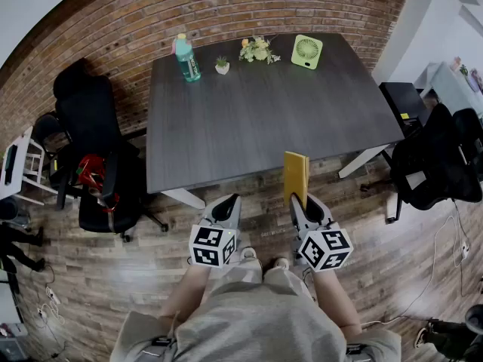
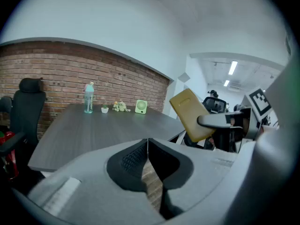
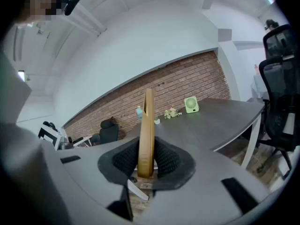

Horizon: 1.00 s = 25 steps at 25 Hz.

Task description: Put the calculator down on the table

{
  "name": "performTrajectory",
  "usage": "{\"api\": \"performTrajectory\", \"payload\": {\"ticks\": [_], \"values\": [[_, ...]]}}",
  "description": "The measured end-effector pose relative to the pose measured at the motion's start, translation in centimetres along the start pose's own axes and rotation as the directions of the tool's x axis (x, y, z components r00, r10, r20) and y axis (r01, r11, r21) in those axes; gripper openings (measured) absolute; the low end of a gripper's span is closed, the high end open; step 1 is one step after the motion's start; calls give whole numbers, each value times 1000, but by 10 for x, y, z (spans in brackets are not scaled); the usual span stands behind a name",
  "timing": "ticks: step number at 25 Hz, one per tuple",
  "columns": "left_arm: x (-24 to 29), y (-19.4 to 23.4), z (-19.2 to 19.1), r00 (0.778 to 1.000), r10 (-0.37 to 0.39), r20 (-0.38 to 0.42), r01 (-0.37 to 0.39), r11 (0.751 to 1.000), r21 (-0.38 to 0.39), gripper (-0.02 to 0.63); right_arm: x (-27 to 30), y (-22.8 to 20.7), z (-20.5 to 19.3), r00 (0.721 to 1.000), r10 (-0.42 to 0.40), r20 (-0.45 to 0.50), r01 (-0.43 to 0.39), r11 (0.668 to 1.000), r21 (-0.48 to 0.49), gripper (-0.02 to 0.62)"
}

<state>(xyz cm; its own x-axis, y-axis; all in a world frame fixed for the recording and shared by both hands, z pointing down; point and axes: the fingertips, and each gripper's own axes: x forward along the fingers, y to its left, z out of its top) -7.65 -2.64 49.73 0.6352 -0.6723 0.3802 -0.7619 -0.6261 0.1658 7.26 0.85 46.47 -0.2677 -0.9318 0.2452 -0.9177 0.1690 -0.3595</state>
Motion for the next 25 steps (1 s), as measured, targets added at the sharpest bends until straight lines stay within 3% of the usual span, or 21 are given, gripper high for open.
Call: {"api": "performTrajectory", "payload": {"ticks": [4,7,15,25], "values": [[-59,-5,-22,997,72,34,-72,997,3,21,-46,34,-20,1000,12,16,-11,999,-30,86],[-103,-32,-46,994,98,51,-100,995,26,21,-96,55,-40,999,17,28,-15,998,-64,86],[-205,-131,-114,995,87,55,-88,996,2,21,-228,88,-108,1000,21,-14,-22,996,-88,86],[-252,-160,-129,994,86,61,-88,996,27,21,-283,105,-128,1000,23,-6,-24,995,-102,84]]}}
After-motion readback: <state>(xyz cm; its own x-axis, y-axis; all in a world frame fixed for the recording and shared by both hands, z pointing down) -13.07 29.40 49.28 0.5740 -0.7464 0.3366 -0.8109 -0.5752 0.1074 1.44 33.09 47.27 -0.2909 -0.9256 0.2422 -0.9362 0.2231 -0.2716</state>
